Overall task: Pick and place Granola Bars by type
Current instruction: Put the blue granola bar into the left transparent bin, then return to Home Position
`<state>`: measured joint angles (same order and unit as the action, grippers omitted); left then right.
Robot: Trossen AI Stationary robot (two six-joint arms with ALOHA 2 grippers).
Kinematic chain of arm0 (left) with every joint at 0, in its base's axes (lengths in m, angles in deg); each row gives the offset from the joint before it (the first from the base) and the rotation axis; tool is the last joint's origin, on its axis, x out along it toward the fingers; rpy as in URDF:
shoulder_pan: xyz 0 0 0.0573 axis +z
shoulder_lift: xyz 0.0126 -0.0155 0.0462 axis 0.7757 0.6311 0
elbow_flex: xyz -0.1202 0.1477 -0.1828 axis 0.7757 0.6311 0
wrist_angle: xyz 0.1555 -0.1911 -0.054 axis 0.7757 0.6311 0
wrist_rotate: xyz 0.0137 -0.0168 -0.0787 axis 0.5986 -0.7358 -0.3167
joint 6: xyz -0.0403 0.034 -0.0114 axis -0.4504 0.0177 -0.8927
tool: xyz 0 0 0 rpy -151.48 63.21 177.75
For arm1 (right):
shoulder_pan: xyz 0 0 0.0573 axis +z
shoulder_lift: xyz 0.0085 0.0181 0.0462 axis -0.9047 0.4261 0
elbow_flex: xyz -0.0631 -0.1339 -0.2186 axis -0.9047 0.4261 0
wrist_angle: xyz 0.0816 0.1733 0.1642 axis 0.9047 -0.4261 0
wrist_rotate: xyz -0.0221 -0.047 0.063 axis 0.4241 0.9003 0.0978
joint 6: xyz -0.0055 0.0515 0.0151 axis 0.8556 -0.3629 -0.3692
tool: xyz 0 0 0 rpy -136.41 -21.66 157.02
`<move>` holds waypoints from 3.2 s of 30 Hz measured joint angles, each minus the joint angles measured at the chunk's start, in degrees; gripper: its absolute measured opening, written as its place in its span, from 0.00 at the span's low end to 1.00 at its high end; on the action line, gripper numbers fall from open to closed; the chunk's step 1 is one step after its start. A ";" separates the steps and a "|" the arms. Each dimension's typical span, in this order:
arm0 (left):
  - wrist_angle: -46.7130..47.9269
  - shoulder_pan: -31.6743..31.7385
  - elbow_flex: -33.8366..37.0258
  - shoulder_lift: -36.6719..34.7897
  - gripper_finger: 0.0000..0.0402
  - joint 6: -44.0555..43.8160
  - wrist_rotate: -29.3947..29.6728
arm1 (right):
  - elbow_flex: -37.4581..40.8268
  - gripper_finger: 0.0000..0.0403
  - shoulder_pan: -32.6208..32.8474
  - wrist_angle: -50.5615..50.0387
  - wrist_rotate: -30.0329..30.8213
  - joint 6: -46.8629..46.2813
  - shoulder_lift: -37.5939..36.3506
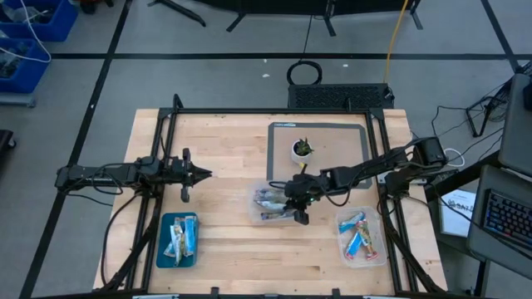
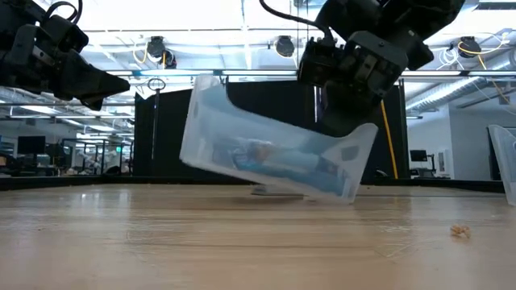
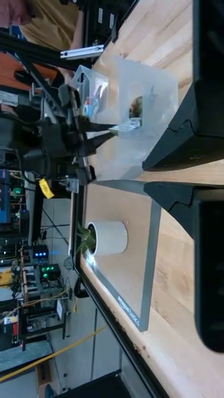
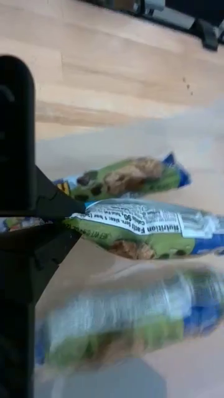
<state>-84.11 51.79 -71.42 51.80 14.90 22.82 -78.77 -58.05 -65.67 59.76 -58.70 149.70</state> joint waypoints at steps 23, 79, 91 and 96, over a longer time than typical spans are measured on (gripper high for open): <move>0.15 0.00 0.00 0.00 0.10 0.02 0.00 | 0.00 0.28 0.01 5.49 -0.73 -2.01 0.07; 0.15 0.01 0.00 0.00 0.10 0.01 0.00 | 44.90 0.36 -1.11 14.96 14.27 20.62 -78.39; 0.17 -0.01 0.00 0.00 0.10 0.01 0.00 | 48.65 0.36 -3.77 18.52 14.33 19.95 -79.78; 0.20 0.00 0.00 0.00 0.10 0.02 0.00 | 48.72 0.36 -3.77 18.58 14.40 19.92 -79.78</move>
<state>-83.91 51.79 -71.42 51.80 14.91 22.82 -30.05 -61.82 -47.09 74.16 -38.78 69.92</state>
